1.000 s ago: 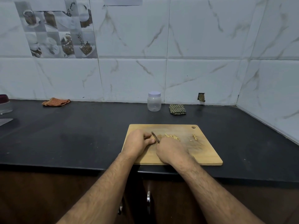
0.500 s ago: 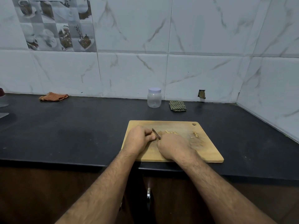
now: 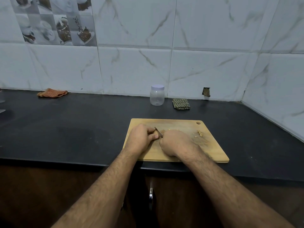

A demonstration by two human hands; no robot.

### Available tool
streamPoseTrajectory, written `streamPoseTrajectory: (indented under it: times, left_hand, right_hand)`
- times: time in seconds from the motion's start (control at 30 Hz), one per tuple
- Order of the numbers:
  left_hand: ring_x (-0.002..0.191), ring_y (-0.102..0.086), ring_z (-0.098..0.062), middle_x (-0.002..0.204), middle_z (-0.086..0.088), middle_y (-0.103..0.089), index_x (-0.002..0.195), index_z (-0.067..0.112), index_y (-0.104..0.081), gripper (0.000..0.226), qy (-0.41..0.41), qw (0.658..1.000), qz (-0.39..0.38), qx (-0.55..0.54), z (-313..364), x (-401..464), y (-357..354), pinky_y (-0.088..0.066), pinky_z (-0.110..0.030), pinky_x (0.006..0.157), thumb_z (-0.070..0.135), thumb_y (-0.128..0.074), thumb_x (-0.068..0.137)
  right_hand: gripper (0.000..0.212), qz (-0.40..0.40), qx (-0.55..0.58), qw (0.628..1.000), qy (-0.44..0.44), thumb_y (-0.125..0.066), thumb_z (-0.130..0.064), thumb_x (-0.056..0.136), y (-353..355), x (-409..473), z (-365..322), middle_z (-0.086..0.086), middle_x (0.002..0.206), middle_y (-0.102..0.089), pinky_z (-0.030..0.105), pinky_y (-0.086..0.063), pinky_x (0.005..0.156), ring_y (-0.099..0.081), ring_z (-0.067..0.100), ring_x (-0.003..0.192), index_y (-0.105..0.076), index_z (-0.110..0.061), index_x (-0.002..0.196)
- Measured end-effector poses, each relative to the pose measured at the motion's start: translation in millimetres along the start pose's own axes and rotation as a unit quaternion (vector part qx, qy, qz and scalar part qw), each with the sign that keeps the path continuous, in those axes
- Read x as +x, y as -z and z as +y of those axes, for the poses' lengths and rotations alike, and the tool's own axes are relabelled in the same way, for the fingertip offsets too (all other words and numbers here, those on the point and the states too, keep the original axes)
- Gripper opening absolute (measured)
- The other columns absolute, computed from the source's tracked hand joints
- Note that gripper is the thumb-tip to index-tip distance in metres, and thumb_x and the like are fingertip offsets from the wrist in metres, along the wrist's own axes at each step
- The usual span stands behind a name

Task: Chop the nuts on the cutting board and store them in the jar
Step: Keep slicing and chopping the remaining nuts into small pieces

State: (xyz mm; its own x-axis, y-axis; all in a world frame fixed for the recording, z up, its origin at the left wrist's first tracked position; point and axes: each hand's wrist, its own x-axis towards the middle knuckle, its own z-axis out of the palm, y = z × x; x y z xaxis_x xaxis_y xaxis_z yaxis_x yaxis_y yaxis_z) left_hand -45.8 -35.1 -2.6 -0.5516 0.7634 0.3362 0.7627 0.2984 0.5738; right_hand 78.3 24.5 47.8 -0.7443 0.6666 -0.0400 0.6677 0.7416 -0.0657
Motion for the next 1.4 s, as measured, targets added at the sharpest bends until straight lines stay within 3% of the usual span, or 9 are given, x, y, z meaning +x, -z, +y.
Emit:
streamPoseTrajectory:
  times: [0.13,0.37,0.57,0.73,0.83,0.97,1.2,1.3,1.4]
  left_hand:
    - [0.076,-0.058,-0.021,0.073,0.002,-0.062,0.076,0.013,-0.070,0.017,0.005,1.000,0.001,-0.001,0.2,0.5,-1.0,-0.045,-0.037,0.074,0.026,-0.071,0.087]
    - [0.089,-0.064,-0.019,0.095,0.000,-0.072,0.100,0.015,-0.077,0.018,0.020,1.000,0.021,0.008,1.6,1.7,-4.4,-0.047,-0.032,0.078,0.026,-0.071,0.088]
    - [0.080,-0.062,-0.018,0.085,0.000,-0.071,0.091,0.015,-0.078,0.014,0.021,1.000,0.022,0.004,4.7,-0.4,-3.6,-0.049,-0.034,0.076,0.027,-0.071,0.088]
    - [0.073,-0.059,-0.019,0.077,-0.004,-0.068,0.080,0.016,-0.075,0.012,0.007,1.000,0.015,-0.014,5.6,-4.0,-0.6,-0.042,-0.035,0.068,0.024,-0.071,0.087]
    - [0.083,-0.064,-0.024,0.083,-0.005,-0.071,0.088,0.014,-0.077,0.015,0.010,1.000,0.013,-0.009,0.7,-2.9,-0.8,-0.047,-0.039,0.076,0.028,-0.072,0.087]
    - [0.076,-0.058,-0.016,0.078,0.011,-0.055,0.076,0.025,-0.066,0.015,0.010,1.000,0.001,0.007,-3.5,1.0,-2.8,-0.050,-0.043,0.080,0.034,-0.072,0.087]
    - [0.077,-0.052,-0.013,0.080,0.009,-0.052,0.080,0.031,-0.052,0.021,0.008,1.000,-0.006,0.015,-3.3,0.6,-1.2,-0.049,-0.044,0.084,0.034,-0.071,0.087]
    - [0.078,-0.060,-0.022,0.083,-0.003,-0.067,0.075,0.022,-0.061,0.021,0.012,1.000,-0.013,0.016,-5.0,0.8,-2.1,-0.050,-0.045,0.083,0.036,-0.068,0.089]
    - [0.083,-0.063,-0.024,0.085,-0.005,-0.071,0.088,0.014,-0.074,0.027,0.006,1.000,-0.014,0.015,-6.6,0.6,-2.3,-0.051,-0.044,0.077,0.038,-0.063,0.093]
  right_hand:
    - [0.033,-0.009,-0.014,1.000,-0.003,-0.041,-0.023,0.100,-0.2,4.5,-2.6,0.003,0.123,-0.064,0.036,-0.044,0.082,-0.059,0.024,0.112,-0.059,-0.019,0.126]
    - [0.032,-0.027,-0.015,0.999,-0.006,-0.041,-0.025,0.100,0.4,10.2,-4.5,0.003,0.124,-0.063,0.035,-0.041,0.078,-0.059,0.025,0.112,-0.060,-0.019,0.125]
    - [0.033,-0.029,-0.033,0.999,-0.003,-0.041,-0.019,0.100,5.5,-0.3,-6.8,0.003,0.127,-0.062,0.036,-0.042,0.079,-0.058,0.024,0.115,-0.059,-0.018,0.128]
    - [0.047,-0.028,-0.001,1.000,-0.006,-0.039,-0.020,0.102,1.7,-10.9,-3.0,0.003,0.145,-0.050,0.037,-0.043,0.090,-0.052,0.025,0.127,-0.039,-0.022,0.150]
    - [0.053,-0.031,-0.009,0.999,-0.010,-0.038,-0.019,0.102,-1.0,-15.4,-4.0,0.003,0.149,-0.047,0.038,-0.043,0.092,-0.051,0.025,0.129,-0.031,-0.022,0.154]
    - [0.047,-0.039,-0.015,0.999,-0.028,-0.043,-0.017,0.099,-1.3,-22.7,-5.4,0.005,0.140,-0.056,0.037,-0.044,0.083,-0.058,0.026,0.120,-0.042,-0.016,0.146]
    - [0.026,-0.026,-0.029,0.999,-0.023,-0.050,-0.015,0.096,-5.5,-44.7,1.4,0.006,0.119,-0.065,0.034,-0.043,0.074,-0.061,0.024,0.105,-0.063,-0.013,0.119]
    - [0.025,-0.025,-0.022,0.999,-0.032,-0.049,-0.016,0.097,-6.7,-47.8,3.6,0.006,0.117,-0.065,0.034,-0.043,0.074,-0.061,0.023,0.102,-0.064,-0.013,0.116]
    - [0.025,-0.024,-0.012,0.999,-0.039,-0.048,-0.017,0.097,-7.9,-47.4,3.7,0.006,0.116,-0.065,0.035,-0.042,0.075,-0.060,0.023,0.102,-0.064,-0.013,0.116]
